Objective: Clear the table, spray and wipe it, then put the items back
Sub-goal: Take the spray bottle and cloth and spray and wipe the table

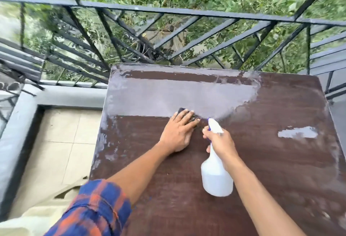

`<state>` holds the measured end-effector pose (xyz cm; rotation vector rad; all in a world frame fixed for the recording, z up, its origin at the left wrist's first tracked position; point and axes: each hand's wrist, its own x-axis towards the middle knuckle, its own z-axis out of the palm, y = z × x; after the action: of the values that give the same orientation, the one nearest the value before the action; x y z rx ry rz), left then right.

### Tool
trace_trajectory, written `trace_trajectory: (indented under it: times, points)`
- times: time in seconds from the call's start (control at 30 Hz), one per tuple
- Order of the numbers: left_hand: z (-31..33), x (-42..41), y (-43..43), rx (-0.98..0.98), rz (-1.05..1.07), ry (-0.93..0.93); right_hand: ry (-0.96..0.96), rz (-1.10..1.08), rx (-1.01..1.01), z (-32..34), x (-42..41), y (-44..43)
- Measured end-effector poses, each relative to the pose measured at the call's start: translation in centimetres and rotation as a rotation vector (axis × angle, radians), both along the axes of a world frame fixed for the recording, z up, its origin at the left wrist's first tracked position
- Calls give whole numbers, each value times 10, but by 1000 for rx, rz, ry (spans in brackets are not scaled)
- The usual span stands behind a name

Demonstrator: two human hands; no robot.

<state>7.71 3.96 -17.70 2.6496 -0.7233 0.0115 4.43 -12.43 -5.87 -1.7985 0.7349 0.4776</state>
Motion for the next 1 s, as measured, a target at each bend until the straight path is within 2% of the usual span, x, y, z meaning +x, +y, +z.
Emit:
trace_trajectory:
  times: [0.17,0.3,0.4,0.6,0.77,0.9,1.0]
  points:
    - [-2,-24,100,-42,271,-81,26,110,41,9,-14,47]
    - [-8,-50,179,-63,588,-112,40,210,36,14,-24,84]
    - [-9,-75,203,-51,673,-137,50,248,49,15,-34,103]
    - [-5,-102,179,-52,961,6,55,286,33,16,-54,119]
    - [-1,-105,143,-84,1168,121,56,253,12,18,-68,99]
    - [-2,-111,105,-50,1119,118,65,180,-2,16,-76,69]
    - [0,-112,66,-38,998,101,66,155,-25,14,-79,41]
